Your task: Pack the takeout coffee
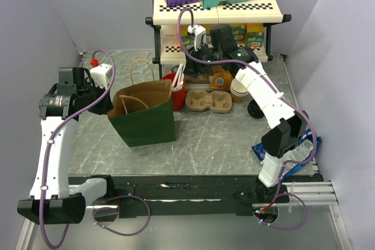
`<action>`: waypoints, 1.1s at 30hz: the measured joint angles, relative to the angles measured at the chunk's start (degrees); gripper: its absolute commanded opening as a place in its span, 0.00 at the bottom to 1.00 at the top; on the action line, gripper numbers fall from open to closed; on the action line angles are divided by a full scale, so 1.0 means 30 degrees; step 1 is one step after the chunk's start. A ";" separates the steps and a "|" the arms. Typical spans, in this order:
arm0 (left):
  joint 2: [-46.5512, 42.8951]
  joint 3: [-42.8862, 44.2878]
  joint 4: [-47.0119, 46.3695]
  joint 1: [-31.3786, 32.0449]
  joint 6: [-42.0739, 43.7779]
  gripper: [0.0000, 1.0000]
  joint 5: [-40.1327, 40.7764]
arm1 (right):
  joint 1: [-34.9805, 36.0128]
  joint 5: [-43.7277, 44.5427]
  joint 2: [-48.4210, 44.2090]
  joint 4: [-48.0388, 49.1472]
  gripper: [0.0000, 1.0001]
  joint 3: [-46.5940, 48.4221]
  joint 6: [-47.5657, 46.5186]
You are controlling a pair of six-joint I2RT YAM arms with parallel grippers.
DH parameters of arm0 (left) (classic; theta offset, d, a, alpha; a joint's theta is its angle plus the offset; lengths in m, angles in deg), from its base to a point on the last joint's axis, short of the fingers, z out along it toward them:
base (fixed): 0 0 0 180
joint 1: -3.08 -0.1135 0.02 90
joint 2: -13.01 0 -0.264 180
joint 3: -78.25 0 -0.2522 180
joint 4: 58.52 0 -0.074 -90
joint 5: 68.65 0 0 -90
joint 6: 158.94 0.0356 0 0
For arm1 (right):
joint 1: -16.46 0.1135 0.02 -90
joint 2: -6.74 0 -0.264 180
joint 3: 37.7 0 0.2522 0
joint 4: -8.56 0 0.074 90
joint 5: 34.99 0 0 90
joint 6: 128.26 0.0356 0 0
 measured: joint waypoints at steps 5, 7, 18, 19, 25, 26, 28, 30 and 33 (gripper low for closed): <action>-0.0284 0.0306 0.0627 -0.0270 0.0474 0.01 0.0765 | -0.0036 0.0262 0.0678 0.0066 0.55 0.0131 0.0000; -0.0386 0.0415 0.0707 -0.0342 0.0663 0.01 0.1049 | -0.0073 0.0248 0.0984 0.0080 0.55 0.0197 0.0000; -0.1035 0.0277 0.0721 -0.0495 0.0692 0.71 0.1887 | -0.0095 0.0423 0.1413 0.0816 0.52 0.0182 0.0022; -0.1071 0.0219 0.0685 -0.0495 0.0780 0.75 0.1902 | -0.0102 0.0576 0.1494 0.0918 0.51 0.0189 0.0080; -0.1392 0.0124 0.0342 -0.0503 0.0852 0.83 0.2739 | -0.0109 0.2477 0.2827 0.1348 0.48 0.0525 0.0452; -0.1537 0.0131 0.0204 -0.0503 0.0852 0.83 0.2856 | -0.0131 0.2769 0.3104 0.1348 0.48 0.0568 0.0503; -0.1785 0.0226 0.0051 -0.0503 0.0845 0.83 0.3060 | -0.0168 0.3133 0.3526 0.1370 0.48 0.0627 0.0590; -0.1916 0.0495 -0.0080 -0.0590 0.0809 0.83 0.3169 | -0.0291 0.3322 0.3942 0.1355 0.47 0.0627 0.0714; -0.1938 0.0707 -0.0277 -0.0831 0.0794 0.83 0.3271 | -0.0481 0.3293 0.4160 0.1421 0.47 0.0627 0.0794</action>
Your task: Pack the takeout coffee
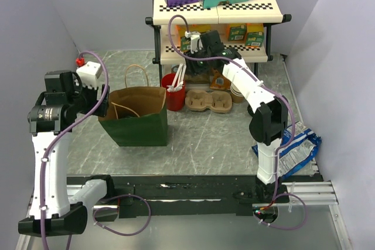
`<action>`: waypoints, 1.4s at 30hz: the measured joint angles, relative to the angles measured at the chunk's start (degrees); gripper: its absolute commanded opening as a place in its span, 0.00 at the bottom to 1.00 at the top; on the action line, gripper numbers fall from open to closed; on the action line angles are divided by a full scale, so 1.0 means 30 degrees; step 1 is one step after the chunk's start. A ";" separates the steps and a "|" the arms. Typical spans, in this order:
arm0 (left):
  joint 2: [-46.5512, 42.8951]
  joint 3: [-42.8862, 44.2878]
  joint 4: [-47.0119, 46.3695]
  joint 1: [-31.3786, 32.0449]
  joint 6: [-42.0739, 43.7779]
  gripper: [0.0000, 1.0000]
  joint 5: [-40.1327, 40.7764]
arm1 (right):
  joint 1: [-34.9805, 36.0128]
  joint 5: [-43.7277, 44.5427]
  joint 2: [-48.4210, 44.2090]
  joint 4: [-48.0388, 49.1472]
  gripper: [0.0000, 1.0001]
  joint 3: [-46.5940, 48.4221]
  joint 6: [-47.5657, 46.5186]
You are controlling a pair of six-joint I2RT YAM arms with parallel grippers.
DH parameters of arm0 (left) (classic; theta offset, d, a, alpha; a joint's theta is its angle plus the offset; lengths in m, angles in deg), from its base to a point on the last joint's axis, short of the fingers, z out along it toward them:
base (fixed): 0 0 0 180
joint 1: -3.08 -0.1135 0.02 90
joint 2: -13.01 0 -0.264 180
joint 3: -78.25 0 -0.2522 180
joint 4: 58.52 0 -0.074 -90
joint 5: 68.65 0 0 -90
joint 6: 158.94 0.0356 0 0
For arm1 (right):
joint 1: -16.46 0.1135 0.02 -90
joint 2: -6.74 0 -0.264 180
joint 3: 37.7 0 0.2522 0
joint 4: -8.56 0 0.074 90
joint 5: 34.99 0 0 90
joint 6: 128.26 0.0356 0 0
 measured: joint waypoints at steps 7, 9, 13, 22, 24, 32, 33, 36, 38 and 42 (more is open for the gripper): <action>0.0007 0.0022 -0.0036 -0.0597 -0.0007 0.83 -0.0007 | -0.0175 -0.0568 0.0029 0.1326 0.47 -0.0109 0.0255; 0.0036 0.0036 -0.0044 -0.0729 -0.0015 0.83 -0.0015 | -0.0175 -0.0787 0.0029 0.2055 0.47 -0.0444 0.0379; 0.0146 0.0036 -0.0051 -0.0882 -0.0015 0.83 -0.0066 | -0.0175 -0.0954 0.0029 0.2892 0.47 -0.1341 0.0721; 0.0350 0.0357 -0.0073 -0.1297 -0.0036 0.83 -0.0299 | -0.0175 -0.1107 0.0036 0.4422 0.44 -0.2091 0.1137; 0.0357 0.0357 -0.0073 -0.1377 -0.0058 0.83 -0.0364 | -0.0175 -0.1137 0.0036 0.4685 0.42 -0.2477 0.1311; 0.0510 0.0561 -0.0051 -0.1574 -0.0073 0.83 -0.0503 | -0.0175 -0.1122 0.0095 0.5158 0.31 -0.2543 0.1705; 0.0510 0.0590 -0.0066 -0.1581 -0.0073 0.83 -0.0510 | -0.0175 -0.1137 0.0087 0.5246 0.30 -0.2543 0.1698; 0.0510 0.0605 -0.0073 -0.1625 -0.0087 0.83 -0.0532 | -0.0175 -0.1137 0.0095 0.5362 0.27 -0.2543 0.1690; 0.0554 0.0605 -0.0073 -0.1668 -0.0087 0.83 -0.0612 | -0.0175 -0.1137 0.0095 0.5399 0.24 -0.2543 0.1683; 0.0685 0.0605 -0.0073 -0.1741 -0.0087 0.83 -0.0714 | -0.0175 -0.1144 0.0095 0.5421 0.13 -0.2543 0.1668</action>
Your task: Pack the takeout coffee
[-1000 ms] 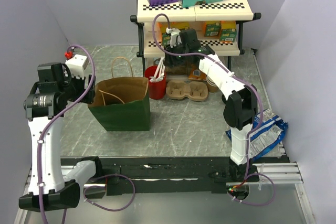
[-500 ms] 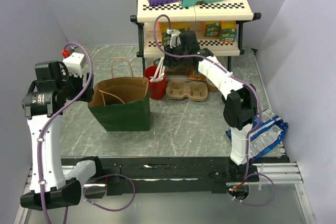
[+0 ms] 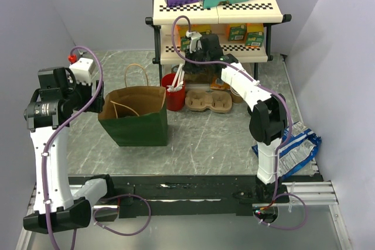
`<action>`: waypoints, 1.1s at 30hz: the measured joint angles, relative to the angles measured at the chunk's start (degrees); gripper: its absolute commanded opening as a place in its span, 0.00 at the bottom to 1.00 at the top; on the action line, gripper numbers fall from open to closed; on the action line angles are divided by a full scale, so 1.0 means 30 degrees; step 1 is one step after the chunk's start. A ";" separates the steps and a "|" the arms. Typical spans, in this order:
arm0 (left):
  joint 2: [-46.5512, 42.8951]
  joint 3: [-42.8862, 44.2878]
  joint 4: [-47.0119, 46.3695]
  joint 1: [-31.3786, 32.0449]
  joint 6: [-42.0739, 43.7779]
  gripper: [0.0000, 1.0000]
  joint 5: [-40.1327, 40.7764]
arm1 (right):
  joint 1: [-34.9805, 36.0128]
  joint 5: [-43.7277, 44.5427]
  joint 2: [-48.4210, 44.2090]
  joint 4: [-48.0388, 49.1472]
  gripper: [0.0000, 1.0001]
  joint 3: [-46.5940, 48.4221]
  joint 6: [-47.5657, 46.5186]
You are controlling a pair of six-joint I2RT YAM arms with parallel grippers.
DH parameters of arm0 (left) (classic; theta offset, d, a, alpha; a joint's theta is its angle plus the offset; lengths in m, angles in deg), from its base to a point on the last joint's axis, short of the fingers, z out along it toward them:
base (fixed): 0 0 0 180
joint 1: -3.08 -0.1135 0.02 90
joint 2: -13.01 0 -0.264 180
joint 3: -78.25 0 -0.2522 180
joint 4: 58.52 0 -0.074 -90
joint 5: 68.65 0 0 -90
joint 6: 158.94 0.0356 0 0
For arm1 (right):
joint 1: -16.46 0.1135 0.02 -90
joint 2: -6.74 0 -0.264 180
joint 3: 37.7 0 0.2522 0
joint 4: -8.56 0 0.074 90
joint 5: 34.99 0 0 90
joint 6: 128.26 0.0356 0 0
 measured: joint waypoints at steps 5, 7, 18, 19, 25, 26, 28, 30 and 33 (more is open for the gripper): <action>0.0211 0.0000 -0.0022 -0.0015 0.0000 0.83 -0.0226 | 0.0000 -0.0452 0.0000 0.0036 0.00 -0.0022 -0.0204; 0.0277 0.0007 -0.0080 -0.0015 0.0007 0.84 -0.0284 | 0.0000 -0.0583 -0.0117 0.0277 0.00 -0.0284 -0.0335; 0.0255 -0.0007 -0.2317 -0.0051 -0.0612 0.88 -0.1151 | -0.0313 -0.0729 -0.5187 0.0459 0.00 -0.4058 -0.1231; 0.0248 -0.0007 -0.2667 -0.0051 -0.0721 0.89 -0.1319 | -0.0350 -0.0831 -0.5931 0.0459 0.00 -0.4131 -0.1326; 0.0168 -0.0153 -0.4765 -0.0051 -0.1355 0.89 -0.1996 | -0.0379 -0.1290 -0.9071 0.0277 0.00 -0.3927 -0.1523; 0.0138 -0.0240 -0.5115 -0.0051 -0.1464 0.90 -0.1996 | -0.0379 -0.1406 -0.9398 0.0146 0.00 -0.3708 -0.1559; 0.0095 -0.0444 -0.5748 -0.0051 -0.1661 0.90 -0.1967 | -0.0379 -0.1596 -0.9872 -0.0197 0.00 -0.3242 -0.1559; 0.0022 -0.0729 -0.6317 -0.0051 -0.1916 0.90 -0.1909 | -0.0379 -0.1967 -1.0382 -0.0656 0.00 -0.2696 -0.1559; -0.0102 -0.1180 -0.6914 -0.0073 -0.2208 0.90 -0.1792 | -0.0328 -0.2506 -1.0958 -0.1508 0.00 -0.1625 -0.1603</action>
